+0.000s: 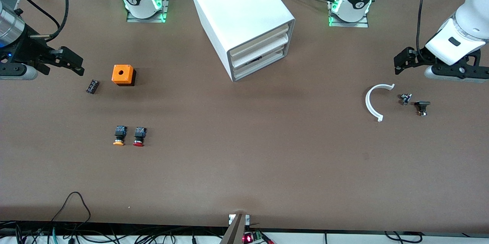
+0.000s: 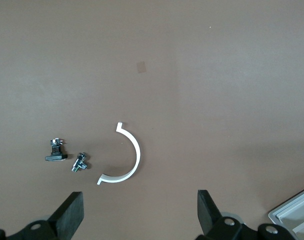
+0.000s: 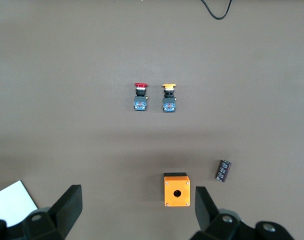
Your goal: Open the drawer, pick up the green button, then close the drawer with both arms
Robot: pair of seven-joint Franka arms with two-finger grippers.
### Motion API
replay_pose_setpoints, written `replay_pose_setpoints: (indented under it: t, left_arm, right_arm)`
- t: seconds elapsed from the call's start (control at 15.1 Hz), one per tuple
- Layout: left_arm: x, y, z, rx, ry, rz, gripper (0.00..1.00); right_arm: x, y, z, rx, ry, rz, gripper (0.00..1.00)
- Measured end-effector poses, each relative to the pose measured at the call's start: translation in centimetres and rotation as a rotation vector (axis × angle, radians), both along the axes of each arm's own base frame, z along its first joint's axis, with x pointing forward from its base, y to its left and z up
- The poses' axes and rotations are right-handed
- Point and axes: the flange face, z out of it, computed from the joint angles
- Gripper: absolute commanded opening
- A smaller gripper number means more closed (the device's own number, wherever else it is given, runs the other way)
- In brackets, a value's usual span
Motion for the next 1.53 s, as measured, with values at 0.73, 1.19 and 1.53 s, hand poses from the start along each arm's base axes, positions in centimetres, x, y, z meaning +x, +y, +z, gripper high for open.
replay_pose_setpoints:
  t: [0.73,1.19,1.53]
  left_arm:
    - [0.0,0.0,0.0,0.0,0.002,0.0,1.0]
    - [-0.3,0.1,-0.2,0.002,0.025,0.001,1.0]
    - [-2.1,-1.1,-1.7,-0.098,0.197,0.009,1.0]
  right_arm:
    - [0.0,-0.2,-0.1,0.0,0.002,-0.004,1.0]
    - [-0.2,-0.2,-1.1,-0.005,0.051,-0.008,1.0]
    - [0.7,0.4,-3.9,-0.01,0.104,0.0,1.0]
